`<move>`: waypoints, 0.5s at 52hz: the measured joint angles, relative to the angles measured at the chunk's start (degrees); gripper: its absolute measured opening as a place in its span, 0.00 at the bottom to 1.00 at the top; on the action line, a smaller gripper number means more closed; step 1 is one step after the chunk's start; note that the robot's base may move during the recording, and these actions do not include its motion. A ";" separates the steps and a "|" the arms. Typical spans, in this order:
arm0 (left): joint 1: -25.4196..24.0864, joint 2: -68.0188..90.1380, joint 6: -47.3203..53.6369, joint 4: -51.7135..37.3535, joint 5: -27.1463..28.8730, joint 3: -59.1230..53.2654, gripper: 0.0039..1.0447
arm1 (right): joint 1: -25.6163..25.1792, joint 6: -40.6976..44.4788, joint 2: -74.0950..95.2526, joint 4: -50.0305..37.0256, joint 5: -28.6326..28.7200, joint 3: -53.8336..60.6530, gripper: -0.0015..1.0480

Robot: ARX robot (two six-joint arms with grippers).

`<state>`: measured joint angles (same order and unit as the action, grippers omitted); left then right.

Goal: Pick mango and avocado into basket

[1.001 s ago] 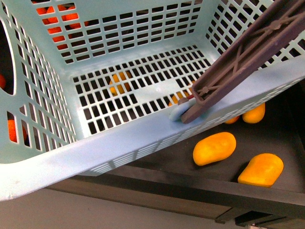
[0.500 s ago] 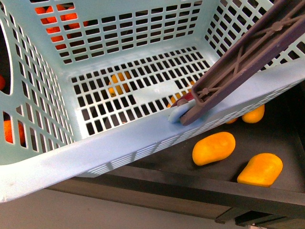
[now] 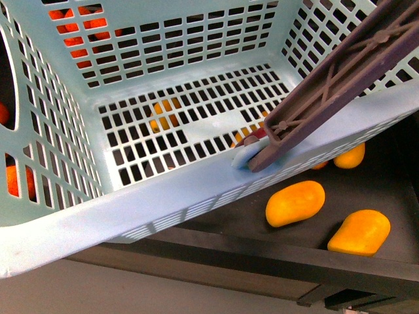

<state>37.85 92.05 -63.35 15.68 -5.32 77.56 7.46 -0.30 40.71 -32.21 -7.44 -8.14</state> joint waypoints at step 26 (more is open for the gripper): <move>0.35 0.02 -0.31 -0.02 0.07 0.07 0.04 | -0.11 -0.02 -0.24 0.02 0.00 0.07 0.92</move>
<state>38.20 92.07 -63.66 15.66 -5.26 77.62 7.35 -0.32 40.47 -32.18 -7.44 -8.08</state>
